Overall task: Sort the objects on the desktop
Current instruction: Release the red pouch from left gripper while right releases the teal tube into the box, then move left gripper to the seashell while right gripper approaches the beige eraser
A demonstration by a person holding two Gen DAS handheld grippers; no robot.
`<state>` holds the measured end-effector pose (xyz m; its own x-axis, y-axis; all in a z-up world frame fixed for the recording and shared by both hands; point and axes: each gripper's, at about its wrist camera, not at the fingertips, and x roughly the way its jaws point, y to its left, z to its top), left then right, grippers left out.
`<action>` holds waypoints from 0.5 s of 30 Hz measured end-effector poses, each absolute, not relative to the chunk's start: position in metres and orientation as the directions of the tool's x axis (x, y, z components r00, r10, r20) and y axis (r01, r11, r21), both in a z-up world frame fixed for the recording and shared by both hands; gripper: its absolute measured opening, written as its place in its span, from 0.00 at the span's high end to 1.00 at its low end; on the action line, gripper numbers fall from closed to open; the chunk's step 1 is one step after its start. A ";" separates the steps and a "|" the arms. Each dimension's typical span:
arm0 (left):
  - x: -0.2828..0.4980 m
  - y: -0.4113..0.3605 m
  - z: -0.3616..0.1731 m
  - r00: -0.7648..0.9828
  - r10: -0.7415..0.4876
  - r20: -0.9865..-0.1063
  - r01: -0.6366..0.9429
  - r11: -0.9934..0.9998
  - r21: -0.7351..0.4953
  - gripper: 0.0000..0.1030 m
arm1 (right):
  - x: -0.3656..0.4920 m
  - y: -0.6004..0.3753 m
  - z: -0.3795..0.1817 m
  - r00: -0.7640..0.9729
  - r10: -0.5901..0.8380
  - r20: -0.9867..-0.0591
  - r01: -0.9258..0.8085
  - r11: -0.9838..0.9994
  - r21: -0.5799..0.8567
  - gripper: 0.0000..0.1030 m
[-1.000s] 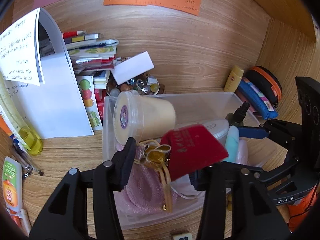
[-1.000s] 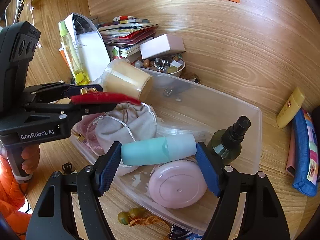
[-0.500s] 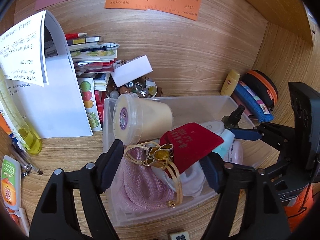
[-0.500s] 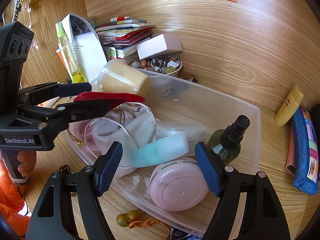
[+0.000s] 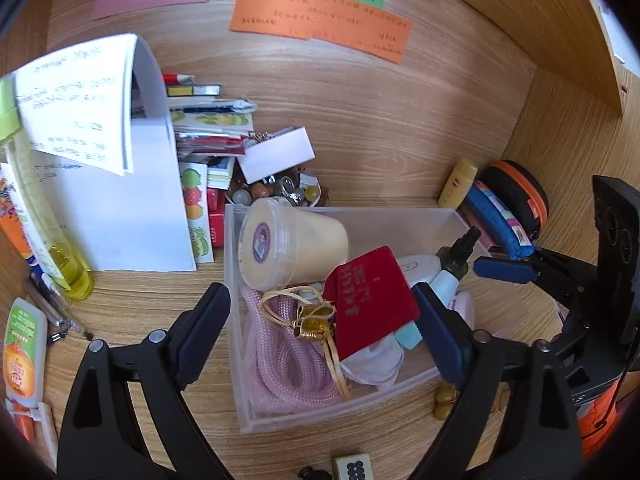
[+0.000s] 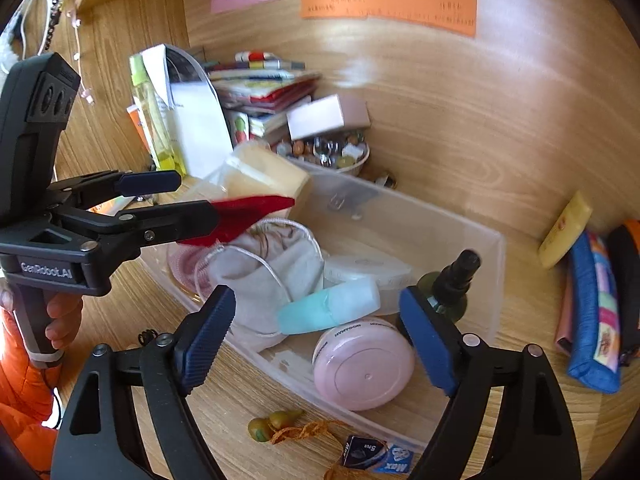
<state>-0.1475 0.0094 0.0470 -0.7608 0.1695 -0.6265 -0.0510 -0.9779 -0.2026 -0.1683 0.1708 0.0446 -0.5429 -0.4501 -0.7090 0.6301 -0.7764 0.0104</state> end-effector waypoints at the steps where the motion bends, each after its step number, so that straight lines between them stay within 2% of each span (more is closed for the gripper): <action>1: -0.144 0.009 0.049 -0.765 0.166 -0.622 -0.045 -0.978 -0.206 0.09 | -0.165 0.172 0.048 -0.550 -0.450 -0.703 0.630 -0.777 0.005 0.20; 15: -0.104 0.006 0.065 -0.789 0.094 -0.607 0.008 -0.987 -0.163 0.08 | -0.133 0.208 0.056 -0.608 -0.393 -0.690 0.554 -0.833 -0.014 0.18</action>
